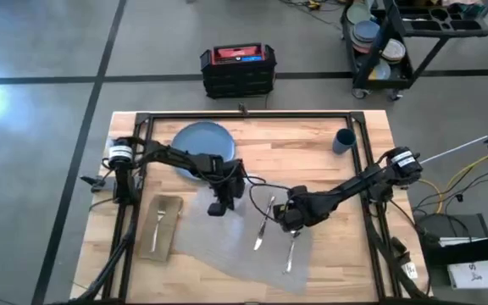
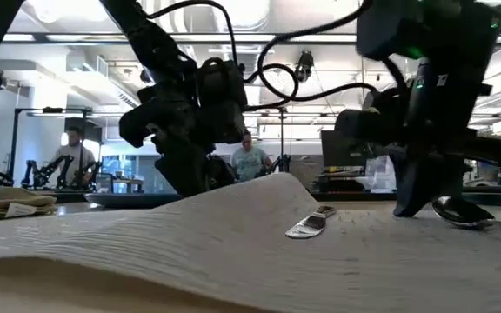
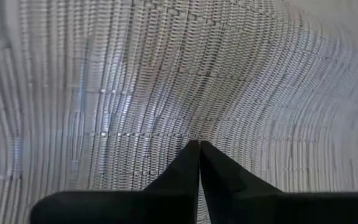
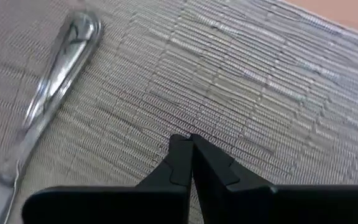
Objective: Set table place
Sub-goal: Adjust the gray table mat, then put the silver table knife to the left of the silver spoon on the gray table mat
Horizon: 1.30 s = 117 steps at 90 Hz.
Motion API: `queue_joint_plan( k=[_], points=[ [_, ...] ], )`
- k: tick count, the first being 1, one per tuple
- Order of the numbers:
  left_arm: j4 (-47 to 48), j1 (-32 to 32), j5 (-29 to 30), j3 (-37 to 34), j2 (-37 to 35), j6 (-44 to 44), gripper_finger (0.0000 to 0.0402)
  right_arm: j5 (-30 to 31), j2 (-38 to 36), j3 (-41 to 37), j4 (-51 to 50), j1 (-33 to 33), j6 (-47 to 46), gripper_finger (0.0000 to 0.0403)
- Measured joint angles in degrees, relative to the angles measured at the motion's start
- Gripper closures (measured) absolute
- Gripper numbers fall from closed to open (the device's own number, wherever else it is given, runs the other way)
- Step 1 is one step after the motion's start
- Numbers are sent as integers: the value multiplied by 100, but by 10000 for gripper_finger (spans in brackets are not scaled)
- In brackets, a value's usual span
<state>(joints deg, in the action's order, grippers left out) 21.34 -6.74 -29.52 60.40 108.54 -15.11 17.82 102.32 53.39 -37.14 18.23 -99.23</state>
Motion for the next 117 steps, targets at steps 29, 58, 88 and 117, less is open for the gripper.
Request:
queue_joint_plan(
  k=[29, 58, 88, 117],
  points=[
    [168, 11, -142, 1, 29, 340, 401, 47, 1, -7, -49, -443, 472, 403],
    [305, 22, -81, 139, -37, 217, 401, 402, -231, -54, -213, -591, 344, 403],
    [258, 19, 330, 736, -80, -41, 401, 580, -624, -57, -406, -598, 445, 403],
    [716, 0, 1846, 555, -78, -353, 401, 417, -627, -48, 103, -1080, 1414, 403]
  ],
)
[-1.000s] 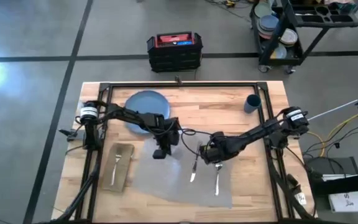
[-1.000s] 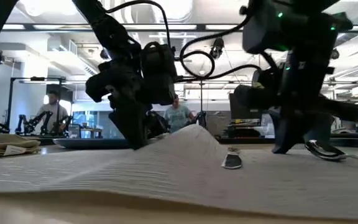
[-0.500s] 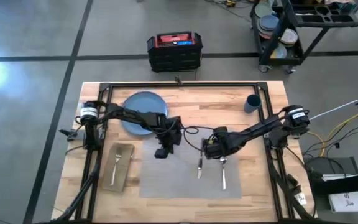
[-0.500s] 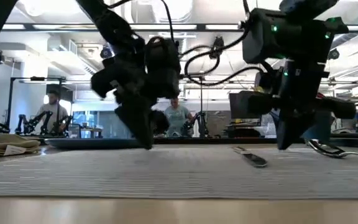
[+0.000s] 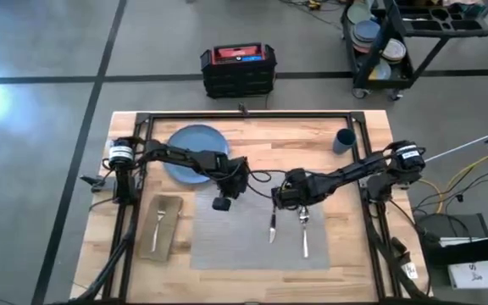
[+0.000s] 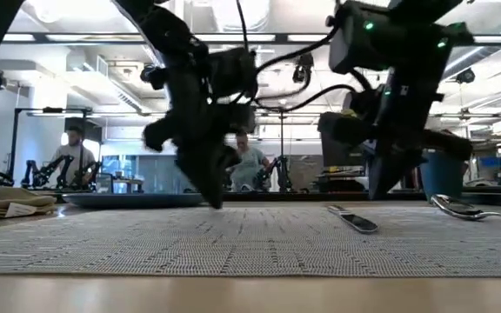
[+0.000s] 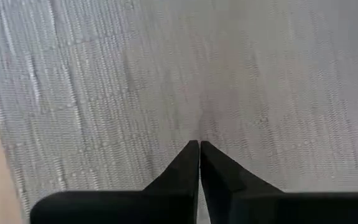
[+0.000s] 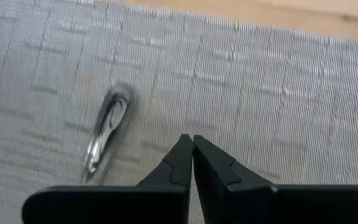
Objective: Set table place
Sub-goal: Put the silver table knife to the left of the silver spoon on the gray table mat
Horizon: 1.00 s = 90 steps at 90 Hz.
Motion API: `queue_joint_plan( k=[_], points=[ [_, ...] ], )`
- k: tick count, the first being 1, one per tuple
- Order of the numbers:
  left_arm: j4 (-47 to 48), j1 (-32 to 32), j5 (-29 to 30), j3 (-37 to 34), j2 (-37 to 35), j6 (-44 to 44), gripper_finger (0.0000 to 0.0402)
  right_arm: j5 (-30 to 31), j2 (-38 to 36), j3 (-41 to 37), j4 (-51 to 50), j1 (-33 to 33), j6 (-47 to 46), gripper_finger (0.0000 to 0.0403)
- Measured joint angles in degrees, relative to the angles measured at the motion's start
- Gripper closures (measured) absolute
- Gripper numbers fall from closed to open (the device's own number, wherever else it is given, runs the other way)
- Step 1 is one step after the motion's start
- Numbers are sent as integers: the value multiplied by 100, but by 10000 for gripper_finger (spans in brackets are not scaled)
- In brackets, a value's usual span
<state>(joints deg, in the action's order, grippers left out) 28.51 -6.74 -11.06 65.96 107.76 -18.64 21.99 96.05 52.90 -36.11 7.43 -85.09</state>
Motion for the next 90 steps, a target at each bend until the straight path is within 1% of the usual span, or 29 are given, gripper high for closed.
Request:
queue_joint_plan(
  k=[18, 32, 48, 68, 90],
  points=[
    [154, -7, 11, -74, -21, -14, 401, -380, 67, 2, 658, -583, 991, 403],
    [97, -9, -38, -86, -28, 22, 401, -572, 139, 7, 886, -819, 1288, 403],
    [-3, -13, -47, -99, -17, 22, 401, -759, 251, 5, 949, -831, 1401, 403],
    [-81, -17, -152, -111, -11, -22, 401, -933, 369, 4, 1343, -849, 1577, 403],
    [-273, -15, -218, -136, 3, -36, 401, -1094, 600, 17, 2049, -857, 1624, 403]
  ],
)
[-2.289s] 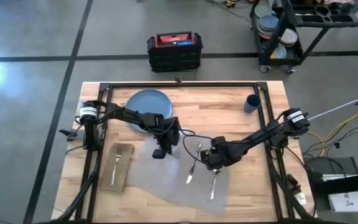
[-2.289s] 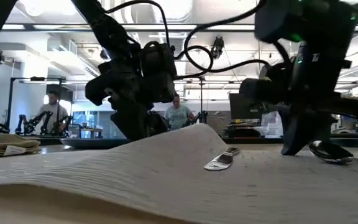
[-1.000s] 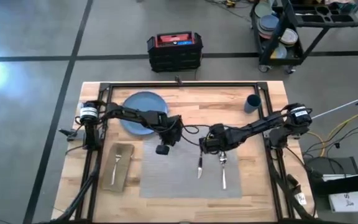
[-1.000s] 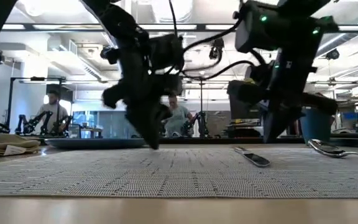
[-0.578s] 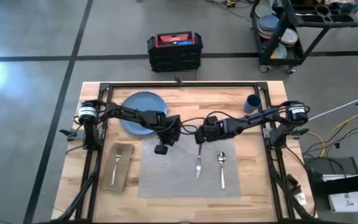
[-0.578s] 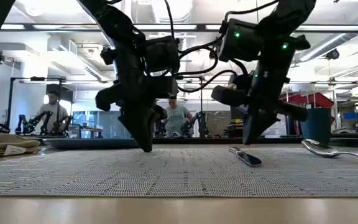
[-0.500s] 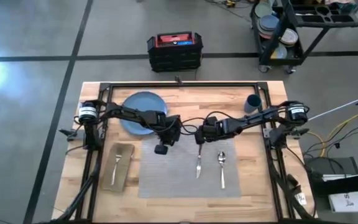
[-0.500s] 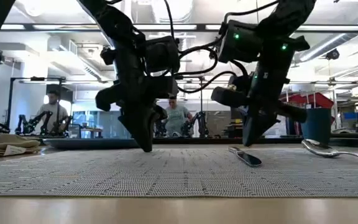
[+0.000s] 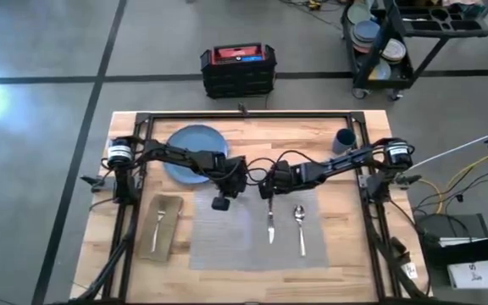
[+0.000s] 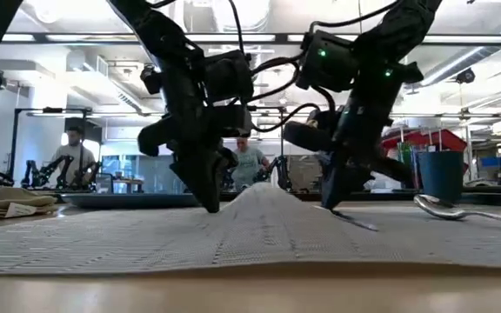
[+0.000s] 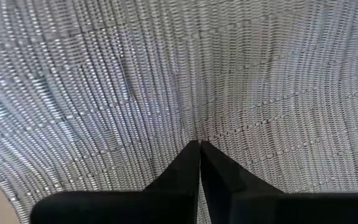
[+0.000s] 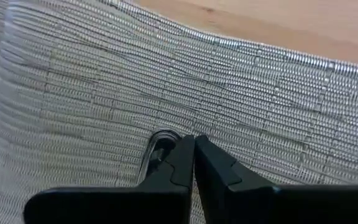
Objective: Set table place
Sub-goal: Put the silver table knife to the left of the silver spoon on the gray table mat
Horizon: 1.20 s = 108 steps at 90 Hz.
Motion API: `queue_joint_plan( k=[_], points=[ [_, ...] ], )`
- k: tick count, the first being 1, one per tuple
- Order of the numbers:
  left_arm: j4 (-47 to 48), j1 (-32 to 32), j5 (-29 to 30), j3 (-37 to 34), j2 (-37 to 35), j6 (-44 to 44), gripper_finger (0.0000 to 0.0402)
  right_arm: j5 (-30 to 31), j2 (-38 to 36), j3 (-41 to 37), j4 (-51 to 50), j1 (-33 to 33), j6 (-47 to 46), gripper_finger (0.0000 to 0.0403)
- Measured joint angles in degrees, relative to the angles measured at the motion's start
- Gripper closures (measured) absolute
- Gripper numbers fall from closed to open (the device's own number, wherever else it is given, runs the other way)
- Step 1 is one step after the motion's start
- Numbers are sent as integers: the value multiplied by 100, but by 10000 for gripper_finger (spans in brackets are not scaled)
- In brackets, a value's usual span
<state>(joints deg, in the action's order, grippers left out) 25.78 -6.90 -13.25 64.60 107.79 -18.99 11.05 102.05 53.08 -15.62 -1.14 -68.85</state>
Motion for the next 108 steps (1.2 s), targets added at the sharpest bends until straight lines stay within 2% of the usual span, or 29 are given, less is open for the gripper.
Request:
queue_joint_plan(
  k=[23, 54, 92, 108],
  points=[
    [-11, 0, 3, -46, -11, -8, 401, -140, 8, 63, 204, 35, 199, 403],
    [719, 13, 24, -74, -237, -3, 401, -234, 15, 74, 153, 35, 251, 403],
    [600, 9, 47, -76, -367, -3, 401, -254, 15, 83, 140, 37, 301, 403],
    [230, 9, 38, -76, -369, 0, 401, -256, 12, 83, 140, 37, 309, 403]
  ],
)
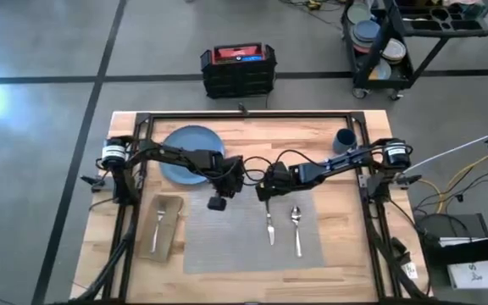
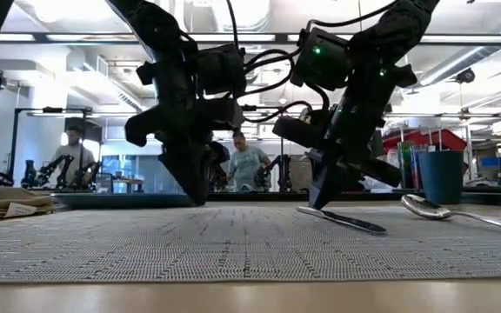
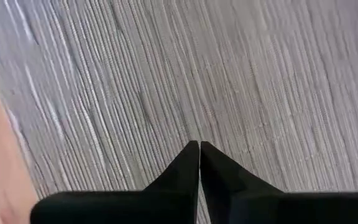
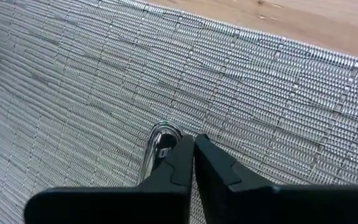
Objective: Set table place
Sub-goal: Put the silver table knife to the left of the silver spoon on the gray table mat
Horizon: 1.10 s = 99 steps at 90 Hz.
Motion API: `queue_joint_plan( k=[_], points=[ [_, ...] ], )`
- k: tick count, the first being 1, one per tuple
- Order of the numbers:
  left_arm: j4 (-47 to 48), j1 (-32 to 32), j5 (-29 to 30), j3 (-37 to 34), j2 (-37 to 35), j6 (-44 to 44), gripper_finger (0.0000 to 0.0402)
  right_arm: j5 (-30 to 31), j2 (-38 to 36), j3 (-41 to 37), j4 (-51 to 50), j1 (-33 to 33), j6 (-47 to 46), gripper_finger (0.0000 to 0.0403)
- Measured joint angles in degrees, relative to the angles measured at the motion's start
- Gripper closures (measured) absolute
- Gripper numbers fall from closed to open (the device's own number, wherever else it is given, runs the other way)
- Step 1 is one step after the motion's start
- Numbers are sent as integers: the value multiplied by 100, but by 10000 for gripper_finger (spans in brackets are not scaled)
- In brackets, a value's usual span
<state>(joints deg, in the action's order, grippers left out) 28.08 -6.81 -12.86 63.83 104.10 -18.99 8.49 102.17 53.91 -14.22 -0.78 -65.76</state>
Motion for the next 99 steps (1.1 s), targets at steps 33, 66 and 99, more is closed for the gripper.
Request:
queue_joint_plan(
  k=[33, 66, 99],
  points=[
    [-1373, -124, 438, -155, 256, 54, 401, -62, -4, 0, 2, 0, 17, 403],
    [-1487, -400, 336, -291, 409, 150, 401, -214, -4, 0, 290, 0, 361, 403],
    [-1500, -409, 306, -302, 417, 150, 401, -1141, -4, 0, 769, 133, 735, 403]
  ],
)
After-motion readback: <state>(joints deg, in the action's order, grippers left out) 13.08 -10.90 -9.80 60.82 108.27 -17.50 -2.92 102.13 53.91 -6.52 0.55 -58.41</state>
